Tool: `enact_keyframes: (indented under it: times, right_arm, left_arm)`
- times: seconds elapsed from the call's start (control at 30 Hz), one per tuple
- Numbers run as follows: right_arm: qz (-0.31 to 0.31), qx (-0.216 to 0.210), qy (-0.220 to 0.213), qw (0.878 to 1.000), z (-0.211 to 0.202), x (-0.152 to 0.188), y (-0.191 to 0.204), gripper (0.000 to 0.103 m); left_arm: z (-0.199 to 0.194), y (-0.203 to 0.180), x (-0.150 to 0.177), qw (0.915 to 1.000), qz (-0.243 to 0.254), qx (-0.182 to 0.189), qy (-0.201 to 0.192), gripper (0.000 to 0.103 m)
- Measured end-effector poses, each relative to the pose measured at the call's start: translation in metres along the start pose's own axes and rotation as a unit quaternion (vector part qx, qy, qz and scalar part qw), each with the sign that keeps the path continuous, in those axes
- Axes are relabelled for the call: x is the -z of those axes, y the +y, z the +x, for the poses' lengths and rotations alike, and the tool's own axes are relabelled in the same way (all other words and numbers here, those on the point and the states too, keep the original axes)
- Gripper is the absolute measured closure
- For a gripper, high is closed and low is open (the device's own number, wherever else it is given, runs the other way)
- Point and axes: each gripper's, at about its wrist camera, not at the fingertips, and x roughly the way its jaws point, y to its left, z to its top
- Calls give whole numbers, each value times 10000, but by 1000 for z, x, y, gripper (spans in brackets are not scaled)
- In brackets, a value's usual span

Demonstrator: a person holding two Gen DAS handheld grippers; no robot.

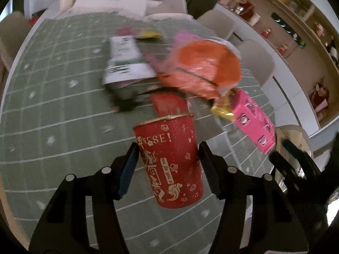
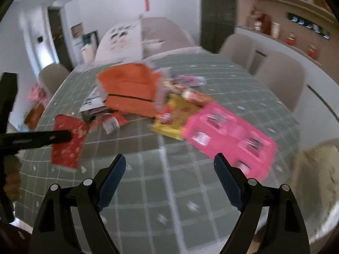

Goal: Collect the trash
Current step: 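Lift the red cup with the left tool while the right tool grasps the red wrapper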

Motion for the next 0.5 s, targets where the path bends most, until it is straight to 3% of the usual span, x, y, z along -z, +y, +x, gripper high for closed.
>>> enact_keyframes:
  times: [0.17, 0.27, 0.5]
  right_arm:
    - [-192, -382, 133, 9990, 41, -34, 46, 22]
    - [-199, -514, 284, 9981, 64, -47, 72, 22]
    - [204, -7, 633, 9978, 120, -54, 100, 22]
  left_arm:
    - [-14, 46, -1, 9984, -484, 294, 59, 48]
    - [-24, 70, -3, 9990, -442, 61, -83, 48]
    - [-33, 107, -11, 9979, -607, -129, -169, 48]
